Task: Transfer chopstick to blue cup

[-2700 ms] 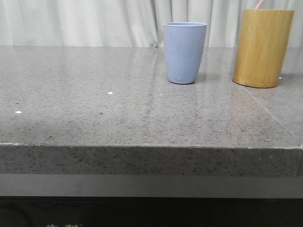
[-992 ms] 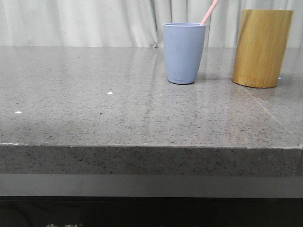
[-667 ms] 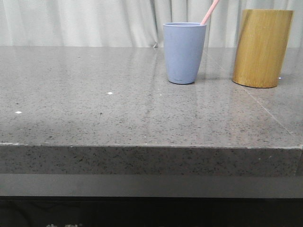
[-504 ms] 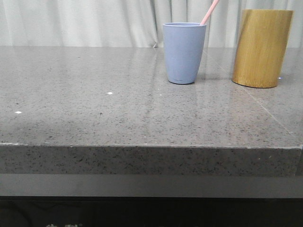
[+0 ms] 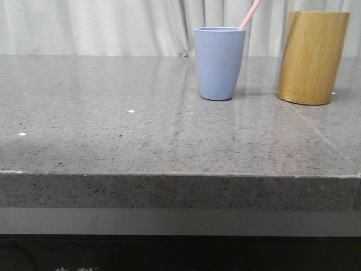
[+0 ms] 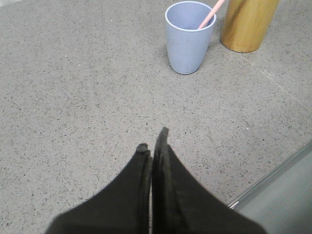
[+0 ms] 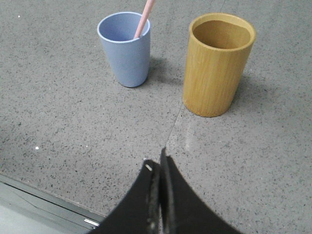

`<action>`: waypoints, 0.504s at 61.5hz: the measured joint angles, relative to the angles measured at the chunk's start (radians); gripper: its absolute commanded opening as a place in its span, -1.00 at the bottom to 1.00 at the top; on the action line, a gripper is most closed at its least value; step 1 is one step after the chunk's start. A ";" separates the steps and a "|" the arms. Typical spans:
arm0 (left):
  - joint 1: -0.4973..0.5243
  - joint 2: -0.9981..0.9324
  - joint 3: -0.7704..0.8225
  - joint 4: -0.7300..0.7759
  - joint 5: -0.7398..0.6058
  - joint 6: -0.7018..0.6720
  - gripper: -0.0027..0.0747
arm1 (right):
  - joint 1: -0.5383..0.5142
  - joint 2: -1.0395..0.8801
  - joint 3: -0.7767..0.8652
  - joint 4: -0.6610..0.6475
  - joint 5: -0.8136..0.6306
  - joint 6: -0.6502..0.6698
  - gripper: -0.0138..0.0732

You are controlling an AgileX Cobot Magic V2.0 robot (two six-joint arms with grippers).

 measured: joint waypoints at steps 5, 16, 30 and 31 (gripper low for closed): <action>0.000 0.000 0.000 0.000 0.000 0.000 -0.98 | 0.000 0.000 0.000 0.000 0.007 0.000 -0.84; 0.000 0.000 0.000 0.000 0.000 0.000 -0.98 | 0.000 0.000 0.002 0.000 0.013 0.000 -0.84; 0.007 -0.020 0.028 0.017 -0.033 0.000 -0.98 | 0.000 0.000 0.002 0.000 0.015 0.000 -0.84; 0.011 -0.026 0.040 0.027 -0.044 0.000 -0.98 | 0.000 0.000 0.002 0.000 0.015 0.000 -0.84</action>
